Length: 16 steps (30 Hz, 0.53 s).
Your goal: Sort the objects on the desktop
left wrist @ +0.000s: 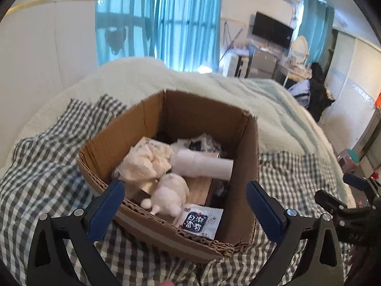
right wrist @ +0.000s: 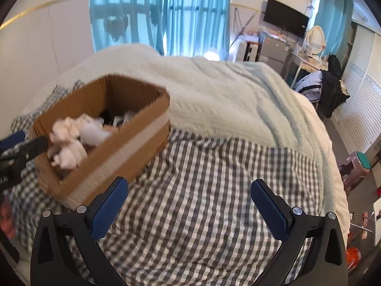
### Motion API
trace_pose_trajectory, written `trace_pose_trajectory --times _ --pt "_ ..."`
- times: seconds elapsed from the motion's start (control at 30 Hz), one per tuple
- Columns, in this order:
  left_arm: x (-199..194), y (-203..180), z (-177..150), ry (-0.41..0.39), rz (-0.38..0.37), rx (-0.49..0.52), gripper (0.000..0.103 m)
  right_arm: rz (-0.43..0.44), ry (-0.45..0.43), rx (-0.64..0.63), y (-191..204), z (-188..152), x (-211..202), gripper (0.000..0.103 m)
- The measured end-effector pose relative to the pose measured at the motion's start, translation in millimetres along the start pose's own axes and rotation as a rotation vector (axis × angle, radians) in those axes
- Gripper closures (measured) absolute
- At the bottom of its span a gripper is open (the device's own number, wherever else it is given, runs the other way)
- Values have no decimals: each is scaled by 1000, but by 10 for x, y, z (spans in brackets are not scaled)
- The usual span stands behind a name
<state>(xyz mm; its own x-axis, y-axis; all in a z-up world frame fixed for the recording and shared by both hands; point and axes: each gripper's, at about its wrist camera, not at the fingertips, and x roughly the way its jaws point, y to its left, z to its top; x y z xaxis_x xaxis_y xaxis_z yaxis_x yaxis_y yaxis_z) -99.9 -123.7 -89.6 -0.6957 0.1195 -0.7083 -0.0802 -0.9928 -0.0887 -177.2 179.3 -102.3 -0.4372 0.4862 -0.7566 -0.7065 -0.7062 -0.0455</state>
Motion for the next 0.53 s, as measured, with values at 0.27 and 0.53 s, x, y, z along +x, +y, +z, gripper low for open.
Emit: trace_pose_trajectory --times 0.27,0.53 --pt "138 -113 -62 32 12 -18 0 30 43 97 -131 -53 137 0" --pt "154 -286 -145 48 84 58 0 49 67 99 -165 -119 114 0"
